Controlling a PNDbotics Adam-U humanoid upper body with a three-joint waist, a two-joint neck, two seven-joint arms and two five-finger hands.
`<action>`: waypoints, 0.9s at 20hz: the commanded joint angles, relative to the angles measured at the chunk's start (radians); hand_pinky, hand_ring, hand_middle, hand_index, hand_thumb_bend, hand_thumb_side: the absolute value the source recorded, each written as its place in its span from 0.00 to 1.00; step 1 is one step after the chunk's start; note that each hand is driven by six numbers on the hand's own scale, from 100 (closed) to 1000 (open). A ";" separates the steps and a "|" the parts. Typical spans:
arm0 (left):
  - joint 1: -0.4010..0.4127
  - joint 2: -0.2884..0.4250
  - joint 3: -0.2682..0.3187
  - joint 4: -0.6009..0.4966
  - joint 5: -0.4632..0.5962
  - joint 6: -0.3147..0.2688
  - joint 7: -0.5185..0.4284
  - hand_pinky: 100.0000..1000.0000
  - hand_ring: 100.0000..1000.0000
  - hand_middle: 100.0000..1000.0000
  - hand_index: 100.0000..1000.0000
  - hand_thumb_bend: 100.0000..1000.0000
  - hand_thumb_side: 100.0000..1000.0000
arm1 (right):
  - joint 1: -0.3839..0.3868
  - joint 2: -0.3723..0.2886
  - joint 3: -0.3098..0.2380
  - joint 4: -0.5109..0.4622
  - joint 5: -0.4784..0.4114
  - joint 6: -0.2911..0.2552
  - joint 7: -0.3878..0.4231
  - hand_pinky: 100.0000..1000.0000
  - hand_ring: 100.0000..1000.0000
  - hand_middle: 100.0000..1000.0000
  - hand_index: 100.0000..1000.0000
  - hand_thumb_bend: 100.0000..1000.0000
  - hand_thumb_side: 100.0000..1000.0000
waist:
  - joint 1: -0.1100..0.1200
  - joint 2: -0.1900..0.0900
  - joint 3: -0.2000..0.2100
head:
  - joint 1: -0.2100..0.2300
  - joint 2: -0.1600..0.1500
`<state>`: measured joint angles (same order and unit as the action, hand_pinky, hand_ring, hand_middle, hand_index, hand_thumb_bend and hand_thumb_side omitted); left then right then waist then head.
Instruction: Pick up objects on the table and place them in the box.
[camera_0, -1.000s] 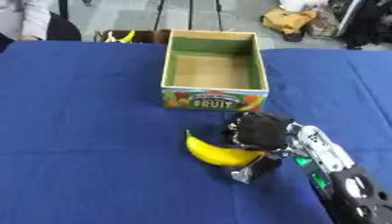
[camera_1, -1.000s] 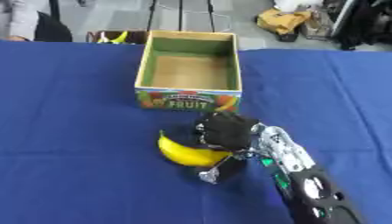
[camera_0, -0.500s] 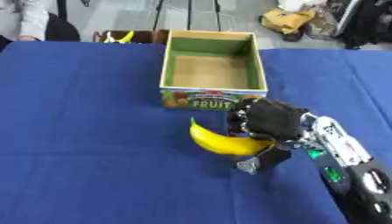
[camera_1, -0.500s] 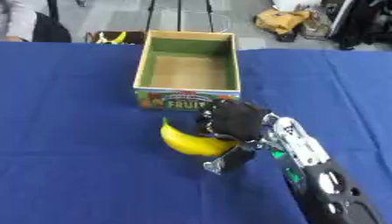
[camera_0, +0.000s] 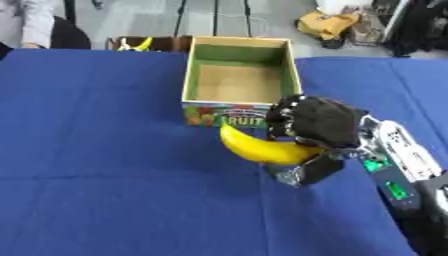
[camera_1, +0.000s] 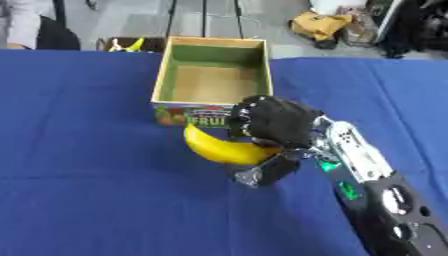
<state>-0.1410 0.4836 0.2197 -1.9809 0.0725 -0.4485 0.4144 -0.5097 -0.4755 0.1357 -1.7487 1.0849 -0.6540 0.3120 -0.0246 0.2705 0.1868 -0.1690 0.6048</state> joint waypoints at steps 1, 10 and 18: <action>-0.008 0.026 0.009 -0.019 0.000 -0.003 0.000 0.47 0.69 0.55 0.67 0.00 1.00 | -0.029 -0.062 -0.018 -0.030 -0.044 0.021 -0.016 0.62 0.65 0.39 0.49 0.00 0.78 | 0.004 -0.016 0.004 | -0.008 -0.012; -0.010 0.020 0.007 -0.019 0.001 -0.002 -0.004 0.47 0.69 0.55 0.67 0.00 1.00 | -0.079 -0.129 -0.037 -0.020 -0.131 0.061 -0.014 0.61 0.65 0.39 0.49 0.00 0.77 | 0.004 -0.006 0.017 | -0.028 -0.027; -0.013 0.014 0.006 -0.019 -0.001 -0.003 -0.008 0.47 0.69 0.54 0.67 0.00 1.00 | -0.120 -0.182 -0.059 -0.003 -0.173 0.099 -0.026 0.61 0.66 0.38 0.48 0.00 0.77 | 0.001 0.006 0.035 | -0.047 -0.045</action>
<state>-0.1429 0.4826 0.2194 -1.9809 0.0726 -0.4507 0.4094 -0.6109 -0.6199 0.0924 -1.7466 0.9271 -0.5635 0.2908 -0.0267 0.2917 0.2217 -0.2098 0.5724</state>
